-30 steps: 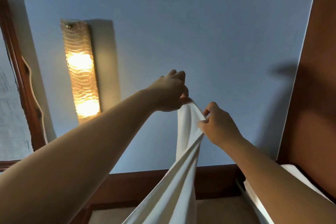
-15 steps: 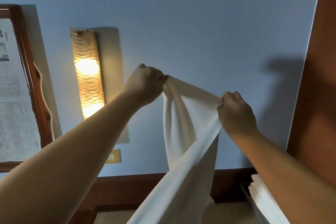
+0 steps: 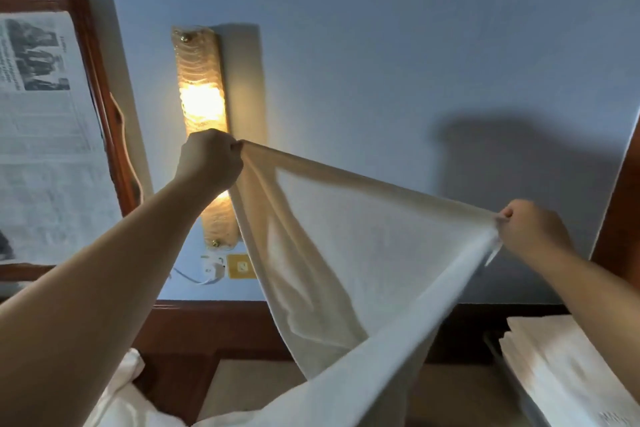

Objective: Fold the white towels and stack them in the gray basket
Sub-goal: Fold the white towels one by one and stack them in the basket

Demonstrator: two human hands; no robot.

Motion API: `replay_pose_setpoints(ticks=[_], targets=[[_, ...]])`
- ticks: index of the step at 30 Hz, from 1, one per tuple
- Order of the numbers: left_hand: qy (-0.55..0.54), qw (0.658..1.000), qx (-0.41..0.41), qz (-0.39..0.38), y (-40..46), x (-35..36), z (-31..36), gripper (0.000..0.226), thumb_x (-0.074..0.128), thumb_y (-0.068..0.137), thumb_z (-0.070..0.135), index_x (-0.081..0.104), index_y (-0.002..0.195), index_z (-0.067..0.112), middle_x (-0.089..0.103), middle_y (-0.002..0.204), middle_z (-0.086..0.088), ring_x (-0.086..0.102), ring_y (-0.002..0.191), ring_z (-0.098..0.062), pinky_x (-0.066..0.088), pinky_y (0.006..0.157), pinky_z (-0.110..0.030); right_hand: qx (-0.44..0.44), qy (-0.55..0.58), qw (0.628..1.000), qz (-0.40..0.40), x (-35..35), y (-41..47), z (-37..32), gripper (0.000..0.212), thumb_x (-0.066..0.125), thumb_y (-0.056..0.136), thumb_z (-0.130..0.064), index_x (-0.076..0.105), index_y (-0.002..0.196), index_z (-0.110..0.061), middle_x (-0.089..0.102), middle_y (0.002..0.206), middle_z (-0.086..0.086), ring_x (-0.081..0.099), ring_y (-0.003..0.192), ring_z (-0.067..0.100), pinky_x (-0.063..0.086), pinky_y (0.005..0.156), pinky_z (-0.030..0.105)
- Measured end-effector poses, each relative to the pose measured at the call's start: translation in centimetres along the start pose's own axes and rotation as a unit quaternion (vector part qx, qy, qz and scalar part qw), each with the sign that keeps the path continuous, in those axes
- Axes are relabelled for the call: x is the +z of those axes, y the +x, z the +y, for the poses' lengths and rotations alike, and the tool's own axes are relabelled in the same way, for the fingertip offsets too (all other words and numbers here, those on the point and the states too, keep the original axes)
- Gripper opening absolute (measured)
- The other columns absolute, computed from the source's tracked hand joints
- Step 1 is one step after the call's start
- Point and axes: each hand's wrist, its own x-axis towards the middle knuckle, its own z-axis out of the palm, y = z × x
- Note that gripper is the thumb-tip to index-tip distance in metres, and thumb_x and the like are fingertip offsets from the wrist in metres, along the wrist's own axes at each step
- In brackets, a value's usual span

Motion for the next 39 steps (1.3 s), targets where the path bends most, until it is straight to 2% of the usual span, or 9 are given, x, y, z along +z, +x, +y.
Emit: replay_pose_setpoints(ticks=[7, 14, 20, 23, 25, 28, 32, 34, 39], targets=[[-0.102, 0.992, -0.070, -0.041, -1.2, 1.3, 0.9, 0.030, 0.046, 0.101, 0.009, 0.075, 0.099, 0.011, 0.068, 0.095, -0.004, 0.062, 0.088, -0.025, 0.053, 0.079, -0.034, 0.020, 0.186, 0.982, -0.014, 2.2, 0.0, -3.9, 0.025, 0.063, 0.095, -0.026, 0.071, 0.080, -0.008, 0.070, 0.076, 0.014, 0.066, 0.077, 0.036, 0.053, 0.065, 0.039], [-0.134, 0.968, -0.035, -0.209, -3.9, 2.7, 8.0, 0.039, 0.046, 0.098, 0.002, 0.079, 0.081, 0.010, 0.071, 0.100, -0.004, 0.067, 0.097, -0.028, 0.056, 0.091, -0.041, -0.136, 0.182, 0.974, -0.020, 0.6, -1.5, -10.6, 0.035, 0.067, 0.092, -0.034, 0.060, 0.076, -0.003, 0.050, 0.061, 0.005, 0.045, 0.062, 0.020, 0.034, 0.055, 0.031], [-0.265, 0.887, 0.030, -0.378, -7.2, 3.7, 14.2, 0.034, 0.056, 0.092, 0.039, 0.079, 0.094, 0.014, 0.067, 0.092, 0.001, 0.059, 0.087, -0.020, 0.044, 0.076, -0.028, -0.198, 0.191, 0.954, -0.117, -0.9, -3.2, -13.3, 0.029, 0.070, 0.091, -0.036, 0.066, 0.069, -0.017, 0.052, 0.055, -0.007, 0.048, 0.060, 0.012, 0.036, 0.059, 0.029], [-0.220, 0.916, 0.047, -0.331, -8.2, 5.0, 15.0, 0.064, 0.061, 0.071, 0.090, 0.070, 0.093, 0.031, 0.068, 0.088, 0.009, 0.063, 0.085, -0.011, 0.050, 0.075, -0.032, -0.187, 0.228, 0.946, -0.135, -1.7, -3.5, -13.3, 0.031, 0.071, 0.093, -0.037, 0.072, 0.066, -0.022, 0.062, 0.059, -0.011, 0.057, 0.064, 0.007, 0.041, 0.063, 0.025], [-0.122, 0.951, 0.076, -0.275, -9.0, 5.9, 15.5, 0.069, 0.058, 0.066, 0.097, 0.062, 0.095, 0.035, 0.066, 0.084, 0.012, 0.061, 0.081, -0.006, 0.052, 0.070, -0.033, -0.168, 0.239, 0.948, -0.129, -2.1, -3.5, -13.2, 0.030, 0.071, 0.093, -0.041, 0.077, 0.075, -0.019, 0.069, 0.069, -0.004, 0.063, 0.068, 0.009, 0.045, 0.062, 0.024], [-0.116, 0.968, 0.060, -0.213, -9.9, 6.9, 16.6, 0.051, 0.061, 0.077, 0.084, 0.059, 0.093, 0.035, 0.063, 0.075, 0.012, 0.061, 0.078, -0.010, 0.050, 0.065, -0.032, -0.145, 0.247, 0.950, -0.125, -2.5, -3.4, -12.9, 0.033, 0.072, 0.091, -0.043, 0.078, 0.079, -0.013, 0.067, 0.072, 0.008, 0.057, 0.055, 0.009, 0.042, 0.048, 0.021], [-0.117, 0.979, 0.058, -0.156, -10.8, 7.6, 18.1, 0.027, 0.052, 0.093, 0.054, 0.066, 0.092, 0.031, 0.066, 0.072, 0.006, 0.064, 0.073, -0.021, 0.055, 0.067, -0.032, -0.118, 0.277, 0.944, -0.131, -2.4, -3.4, -12.3, 0.024, 0.074, 0.090, -0.040, 0.080, 0.075, -0.021, 0.074, 0.074, -0.004, 0.069, 0.076, 0.010, 0.050, 0.066, 0.024], [-0.096, 0.983, 0.082, -0.131, -10.8, 7.9, 18.2, 0.024, 0.050, 0.094, 0.041, 0.067, 0.094, 0.024, 0.067, 0.076, 0.002, 0.064, 0.075, -0.028, 0.053, 0.066, -0.032, -0.121, 0.270, 0.946, -0.130, -2.5, -3.3, -11.9, 0.025, 0.073, 0.091, -0.037, 0.079, 0.076, -0.018, 0.071, 0.070, -0.007, 0.066, 0.065, 0.005, 0.050, 0.066, 0.026], [-0.036, 0.987, 0.148, -0.058, -8.3, 7.1, 16.0, 0.027, 0.052, 0.097, 0.042, 0.065, 0.102, 0.019, 0.073, 0.094, -0.011, 0.068, 0.088, -0.041, 0.052, 0.071, -0.038, -0.159, 0.210, 0.956, -0.128, -0.2, -4.1, -8.5, 0.006, 0.072, 0.093, -0.036, 0.070, 0.092, -0.031, 0.062, 0.069, -0.008, 0.055, 0.055, 0.008, 0.042, 0.055, 0.026]])
